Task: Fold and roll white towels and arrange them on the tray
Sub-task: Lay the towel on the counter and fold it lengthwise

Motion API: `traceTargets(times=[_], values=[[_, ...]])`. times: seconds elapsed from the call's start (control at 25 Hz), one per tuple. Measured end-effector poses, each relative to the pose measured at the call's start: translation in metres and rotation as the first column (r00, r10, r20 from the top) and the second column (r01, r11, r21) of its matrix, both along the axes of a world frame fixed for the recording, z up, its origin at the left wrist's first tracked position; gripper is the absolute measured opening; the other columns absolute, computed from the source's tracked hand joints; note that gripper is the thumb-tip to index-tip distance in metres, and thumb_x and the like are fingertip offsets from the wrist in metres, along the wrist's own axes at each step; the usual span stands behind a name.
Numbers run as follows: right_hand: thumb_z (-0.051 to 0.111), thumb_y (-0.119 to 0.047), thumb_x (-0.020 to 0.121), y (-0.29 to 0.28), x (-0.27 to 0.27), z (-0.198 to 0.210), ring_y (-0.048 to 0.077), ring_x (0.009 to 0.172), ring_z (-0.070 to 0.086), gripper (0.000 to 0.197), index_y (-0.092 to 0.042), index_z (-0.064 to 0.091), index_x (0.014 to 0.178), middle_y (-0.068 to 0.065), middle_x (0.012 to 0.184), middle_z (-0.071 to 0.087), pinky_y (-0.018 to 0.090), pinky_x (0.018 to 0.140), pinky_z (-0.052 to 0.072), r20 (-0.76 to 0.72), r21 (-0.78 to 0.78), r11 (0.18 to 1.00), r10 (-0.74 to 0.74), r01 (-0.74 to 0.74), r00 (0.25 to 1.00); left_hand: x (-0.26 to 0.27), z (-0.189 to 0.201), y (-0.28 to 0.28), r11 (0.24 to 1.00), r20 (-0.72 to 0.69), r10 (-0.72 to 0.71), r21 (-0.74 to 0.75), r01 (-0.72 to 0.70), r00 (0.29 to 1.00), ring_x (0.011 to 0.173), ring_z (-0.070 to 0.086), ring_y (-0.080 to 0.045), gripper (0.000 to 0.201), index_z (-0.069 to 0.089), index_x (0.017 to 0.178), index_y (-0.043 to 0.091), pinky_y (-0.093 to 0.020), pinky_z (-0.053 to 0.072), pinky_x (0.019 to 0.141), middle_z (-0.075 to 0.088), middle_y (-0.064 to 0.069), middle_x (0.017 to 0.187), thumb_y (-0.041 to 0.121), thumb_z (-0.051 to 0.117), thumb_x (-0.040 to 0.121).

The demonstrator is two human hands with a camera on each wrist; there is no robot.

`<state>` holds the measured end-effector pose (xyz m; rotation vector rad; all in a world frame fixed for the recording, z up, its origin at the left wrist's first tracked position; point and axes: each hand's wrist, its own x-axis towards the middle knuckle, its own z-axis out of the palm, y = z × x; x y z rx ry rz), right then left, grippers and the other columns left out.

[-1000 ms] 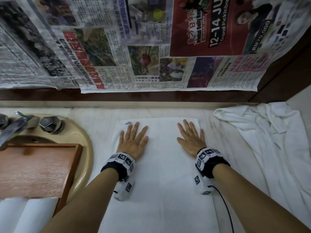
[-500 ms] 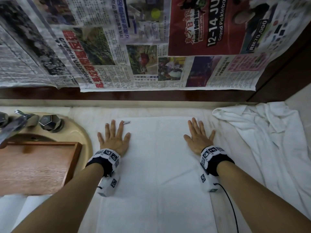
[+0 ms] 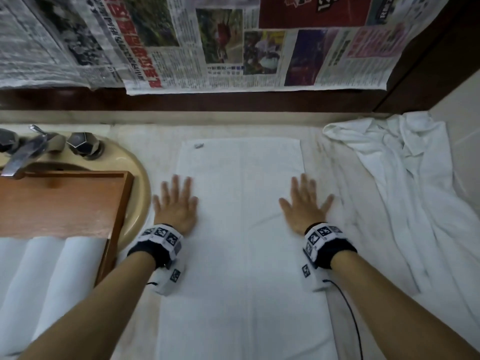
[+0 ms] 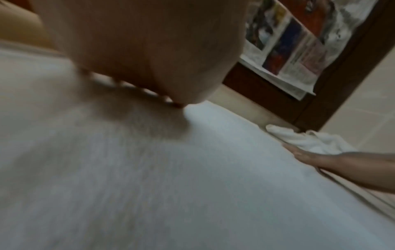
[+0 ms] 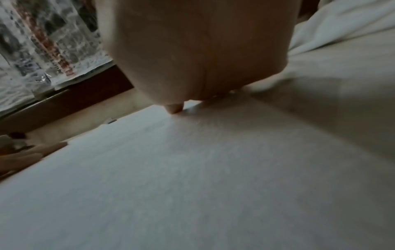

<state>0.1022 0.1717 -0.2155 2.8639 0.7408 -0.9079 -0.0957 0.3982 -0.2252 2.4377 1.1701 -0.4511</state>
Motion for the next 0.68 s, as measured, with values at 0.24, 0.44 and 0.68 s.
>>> traceTargets(times=[0.24, 0.44, 0.68], values=[[0.019, -0.044, 0.103, -0.015, -0.093, 0.000, 0.013, 0.143, -0.029, 0.065, -0.024, -0.018, 0.152, -0.012, 0.153, -0.034, 0.062, 0.113, -0.013, -0.045, 0.158, 0.862, 0.493, -0.481, 0.869, -0.001, 0.013, -0.114, 0.912, 0.177, -0.349, -0.163, 0.377, 0.920, 0.144, -0.026, -0.016, 0.056, -0.009, 0.154, 0.029, -0.044, -0.014, 0.117, -0.025, 0.006, 0.158, 0.043, 0.012, 0.104], [0.015, -0.054, 0.100, -0.058, -0.046, 0.002, 0.015, 0.144, -0.027, 0.072, -0.019, -0.022, 0.150, -0.006, 0.155, -0.033, 0.064, 0.111, -0.014, 0.015, -0.020, 1.000, -0.011, 0.011, 1.000, -0.055, -0.002, -0.057, 1.000, 0.080, 0.015, -0.010, -0.014, 0.997, 0.147, -0.019, -0.019, 0.058, -0.008, 0.154, 0.029, -0.048, -0.011, 0.119, -0.021, 0.004, 0.160, 0.046, 0.011, 0.103], [0.019, -0.046, 0.103, -0.049, -0.144, -0.003, 0.010, 0.143, -0.028, 0.064, -0.025, -0.015, 0.153, -0.013, 0.151, -0.034, 0.062, 0.113, -0.007, -0.034, 0.181, 0.880, 0.453, -0.440, 0.891, -0.071, 0.002, -0.134, 0.915, 0.238, -0.368, -0.082, 0.396, 0.899, 0.148, -0.017, -0.013, 0.053, -0.002, 0.154, 0.033, -0.040, -0.014, 0.118, -0.020, 0.014, 0.156, 0.042, 0.013, 0.104]])
